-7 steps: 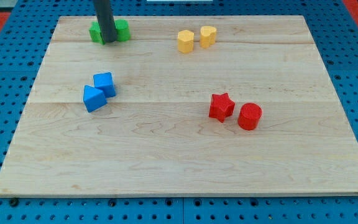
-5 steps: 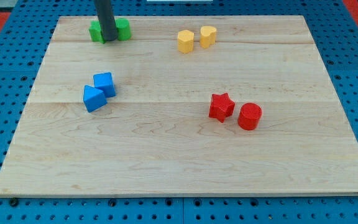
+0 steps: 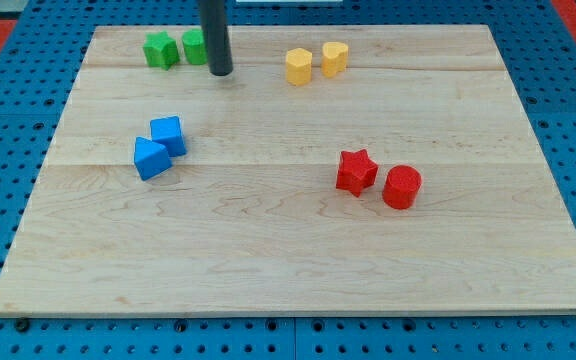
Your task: Push the green circle a bit down
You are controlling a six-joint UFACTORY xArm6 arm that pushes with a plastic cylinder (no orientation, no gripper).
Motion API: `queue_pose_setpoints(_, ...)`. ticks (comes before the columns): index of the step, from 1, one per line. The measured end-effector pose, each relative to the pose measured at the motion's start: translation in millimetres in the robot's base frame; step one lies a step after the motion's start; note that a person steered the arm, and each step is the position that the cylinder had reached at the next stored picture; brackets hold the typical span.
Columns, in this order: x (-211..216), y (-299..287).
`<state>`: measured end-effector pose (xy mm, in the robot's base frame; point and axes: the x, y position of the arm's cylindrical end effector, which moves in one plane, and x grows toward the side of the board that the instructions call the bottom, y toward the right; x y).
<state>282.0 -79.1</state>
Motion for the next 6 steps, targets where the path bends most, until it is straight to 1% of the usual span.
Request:
queue_pose_setpoints(1, -1, 22)
queue_pose_setpoints(2, -20, 23)
queue_pose_setpoints(3, -55, 23)
queue_pose_setpoints(4, -72, 23)
queue_pose_setpoints(5, -74, 21)
queue_pose_setpoints(6, -90, 3)
